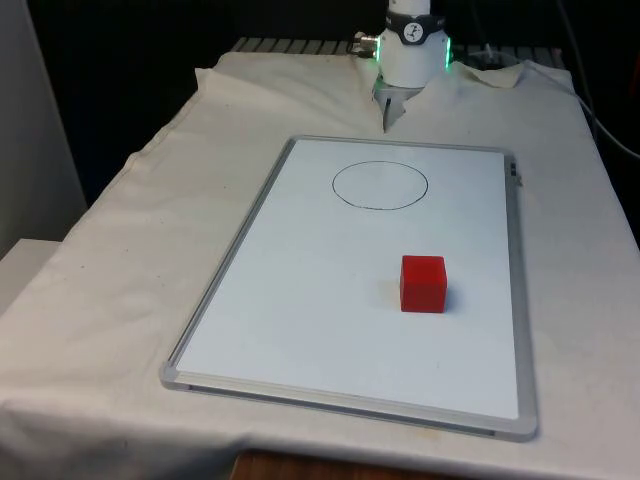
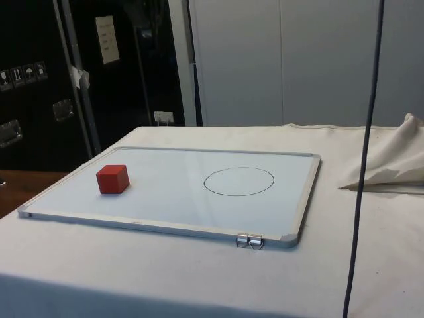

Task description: Push the cube into the marked area.

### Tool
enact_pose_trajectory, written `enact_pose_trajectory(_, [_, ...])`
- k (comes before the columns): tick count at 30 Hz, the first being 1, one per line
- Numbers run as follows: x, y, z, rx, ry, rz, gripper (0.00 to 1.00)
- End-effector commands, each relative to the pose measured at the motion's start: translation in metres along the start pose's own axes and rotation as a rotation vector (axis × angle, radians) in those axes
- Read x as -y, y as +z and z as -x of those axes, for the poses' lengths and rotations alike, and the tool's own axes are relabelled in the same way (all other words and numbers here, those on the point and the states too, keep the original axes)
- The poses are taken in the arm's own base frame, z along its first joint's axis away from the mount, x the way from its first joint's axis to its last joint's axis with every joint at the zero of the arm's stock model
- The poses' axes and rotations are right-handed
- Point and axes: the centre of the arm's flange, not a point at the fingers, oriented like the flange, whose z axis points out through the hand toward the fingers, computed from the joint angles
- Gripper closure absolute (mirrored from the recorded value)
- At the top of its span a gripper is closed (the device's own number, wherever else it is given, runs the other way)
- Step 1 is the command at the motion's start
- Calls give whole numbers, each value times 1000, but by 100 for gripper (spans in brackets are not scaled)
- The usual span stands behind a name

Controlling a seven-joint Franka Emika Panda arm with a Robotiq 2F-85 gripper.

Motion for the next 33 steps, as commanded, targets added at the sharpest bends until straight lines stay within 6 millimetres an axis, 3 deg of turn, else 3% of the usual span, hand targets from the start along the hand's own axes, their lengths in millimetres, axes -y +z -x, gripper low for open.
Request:
enact_pose_trajectory(1, [5, 3, -5, 3, 2, 3, 100])
enact_pose_trajectory(10, [16, 19, -36, -5, -5, 2, 100])
enact_pose_trajectory(11, [14, 16, -33, -4, -8, 2, 100])
enact_pose_trajectory(13, [19, 27, -47, -11, -8, 3, 100])
enact_pose_trajectory(22, [25, 49, -75, -27, -15, 9, 100])
enact_pose_trajectory(33, [26, 88, -115, -41, -29, 34, 100])
